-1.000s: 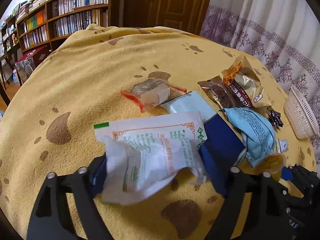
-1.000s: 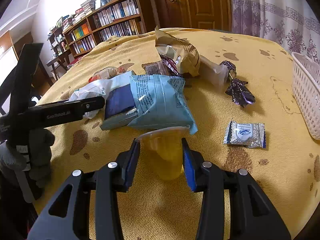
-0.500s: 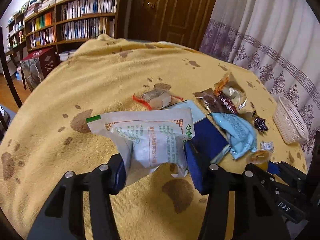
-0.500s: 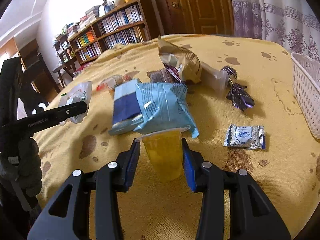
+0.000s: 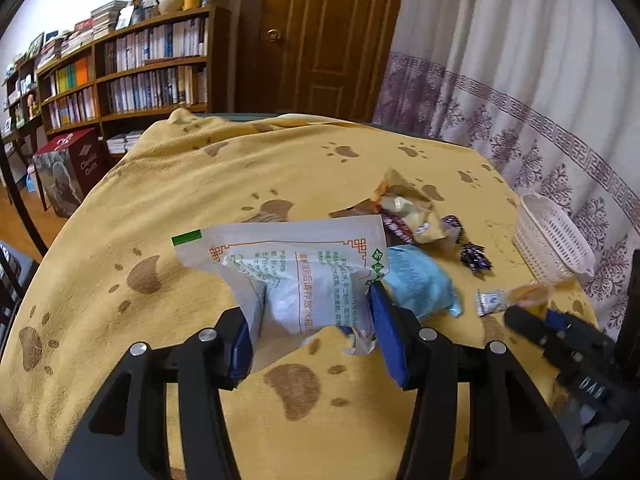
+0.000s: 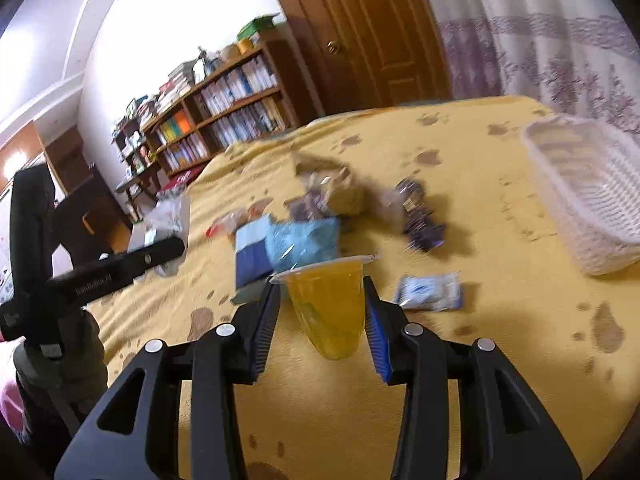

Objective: Organize snacks
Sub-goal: 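Carry the jelly cup with the right gripper into the white basket and release, then drop the white printed bag from the left gripper into the basket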

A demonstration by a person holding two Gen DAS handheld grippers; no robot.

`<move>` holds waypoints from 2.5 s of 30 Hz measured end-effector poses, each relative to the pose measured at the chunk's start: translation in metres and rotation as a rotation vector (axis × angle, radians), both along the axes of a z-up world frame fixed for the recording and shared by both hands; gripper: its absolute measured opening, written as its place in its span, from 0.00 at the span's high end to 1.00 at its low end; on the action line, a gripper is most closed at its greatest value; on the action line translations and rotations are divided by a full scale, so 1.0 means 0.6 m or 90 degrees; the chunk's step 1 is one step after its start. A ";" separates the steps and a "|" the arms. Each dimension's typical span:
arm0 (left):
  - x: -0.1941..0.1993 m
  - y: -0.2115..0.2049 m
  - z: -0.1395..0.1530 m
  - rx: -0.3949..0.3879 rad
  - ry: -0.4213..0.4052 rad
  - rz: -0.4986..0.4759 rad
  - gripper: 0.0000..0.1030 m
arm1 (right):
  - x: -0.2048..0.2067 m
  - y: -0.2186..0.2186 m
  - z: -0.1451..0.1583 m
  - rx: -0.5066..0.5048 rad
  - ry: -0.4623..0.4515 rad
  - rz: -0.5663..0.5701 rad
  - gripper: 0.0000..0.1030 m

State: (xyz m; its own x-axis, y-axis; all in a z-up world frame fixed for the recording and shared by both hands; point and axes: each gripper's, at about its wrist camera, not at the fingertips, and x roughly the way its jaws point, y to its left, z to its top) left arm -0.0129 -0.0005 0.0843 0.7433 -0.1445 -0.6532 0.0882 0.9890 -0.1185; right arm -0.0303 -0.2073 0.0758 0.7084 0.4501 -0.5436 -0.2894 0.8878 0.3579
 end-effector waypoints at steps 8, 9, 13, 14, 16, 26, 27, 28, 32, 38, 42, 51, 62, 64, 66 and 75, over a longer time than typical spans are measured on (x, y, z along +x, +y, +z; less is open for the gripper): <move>0.005 -0.057 0.020 0.011 -0.018 -0.041 0.49 | 0.001 -0.121 0.062 -0.022 -0.061 -0.119 0.59; 0.006 -0.063 0.021 0.012 -0.018 -0.046 0.49 | 0.005 -0.134 0.065 -0.023 -0.062 -0.132 0.59; 0.011 -0.088 0.024 0.018 -0.020 -0.062 0.49 | 0.031 -0.199 0.069 -0.032 -0.061 -0.197 0.59; 0.013 -0.094 0.025 0.019 -0.020 -0.066 0.49 | 0.041 -0.215 0.067 -0.034 -0.056 -0.213 0.59; 0.016 -0.102 0.025 0.022 -0.019 -0.071 0.49 | 0.056 -0.237 0.062 -0.040 -0.047 -0.234 0.59; 0.035 -0.160 0.035 0.036 -0.022 -0.113 0.49 | 0.066 -0.315 0.031 -0.005 -0.030 -0.316 0.43; 0.037 -0.169 0.037 0.036 -0.024 -0.121 0.49 | 0.062 -0.316 0.033 -0.002 -0.031 -0.318 0.43; 0.041 -0.181 0.040 0.035 -0.026 -0.133 0.49 | 0.058 -0.320 0.034 0.001 -0.034 -0.324 0.43; 0.055 -0.229 0.049 0.040 -0.042 -0.175 0.49 | 0.034 -0.328 0.039 0.000 -0.046 -0.354 0.43; 0.094 -0.326 0.057 0.011 -0.044 -0.263 0.48 | -0.003 -0.348 0.031 0.006 -0.037 -0.396 0.43; 0.118 -0.391 0.059 -0.017 -0.043 -0.318 0.48 | -0.031 -0.352 0.028 -0.003 -0.043 -0.411 0.43; 0.144 -0.513 0.050 -0.050 -0.052 -0.400 0.29 | -0.074 -0.342 0.008 -0.016 -0.036 -0.423 0.43; 0.163 -0.452 0.054 -0.067 -0.055 -0.335 0.10 | -0.077 -0.325 0.001 -0.013 -0.022 -0.418 0.43; 0.164 -0.437 0.055 -0.069 -0.054 -0.319 0.10 | -0.075 -0.314 0.006 -0.019 -0.023 -0.409 0.43; 0.164 -0.421 0.057 -0.069 -0.053 -0.302 0.10 | -0.076 -0.306 0.008 -0.022 -0.024 -0.404 0.43; 0.145 -0.364 0.067 -0.034 -0.065 -0.250 0.10 | -0.066 -0.265 0.018 -0.038 -0.020 -0.383 0.42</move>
